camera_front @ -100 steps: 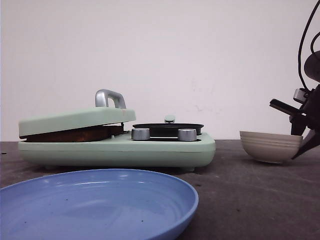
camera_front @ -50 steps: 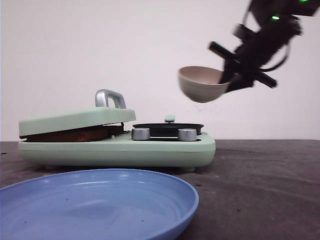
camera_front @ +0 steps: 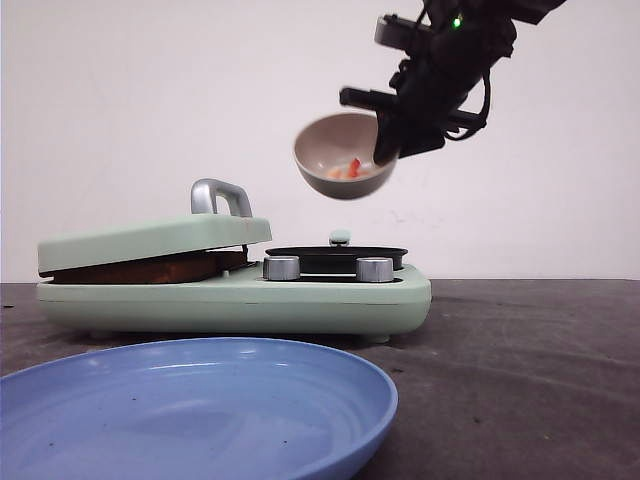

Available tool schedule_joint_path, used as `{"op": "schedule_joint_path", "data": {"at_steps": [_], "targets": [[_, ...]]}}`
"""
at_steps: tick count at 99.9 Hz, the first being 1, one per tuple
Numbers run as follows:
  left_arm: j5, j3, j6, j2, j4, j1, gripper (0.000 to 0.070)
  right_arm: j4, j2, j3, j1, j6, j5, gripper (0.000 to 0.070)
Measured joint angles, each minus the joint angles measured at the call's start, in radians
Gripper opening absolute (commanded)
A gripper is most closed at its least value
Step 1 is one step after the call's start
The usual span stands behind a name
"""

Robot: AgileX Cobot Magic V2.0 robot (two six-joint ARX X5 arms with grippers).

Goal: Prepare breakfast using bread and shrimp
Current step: 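Grip the cream bowl rim with the right gripper and lift it, then tilt the bowl over the black pan with the right gripper, pouring shrimp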

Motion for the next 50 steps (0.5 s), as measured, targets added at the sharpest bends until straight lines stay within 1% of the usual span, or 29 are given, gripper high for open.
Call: {"op": "schedule_joint_path", "data": {"at_steps": [9,21,35,41,50], "targets": [[0.0,0.0,0.0,0.0,0.0,0.0,0.0,0.01,0.002,0.0,0.001,-0.057,0.037,0.0],[0.0,0.0,0.0,0.0,0.0,0.0,0.0,0.061,0.002,0.0,0.005,-0.113,0.048,0.0],[0.0,0.0,0.0,0.0,0.0,0.0,0.0,0.092,0.002,0.0,0.027,-0.193,0.123,0.0],[0.0,0.0,0.0,0.0,0.0,0.0,0.0,0.104,0.002,0.0,0.042,-0.246,0.163,0.0],[0.0,0.0,0.0,0.0,0.0,0.0,0.0,0.12,0.002,0.0,0.061,-0.321,0.193,0.0]]}}
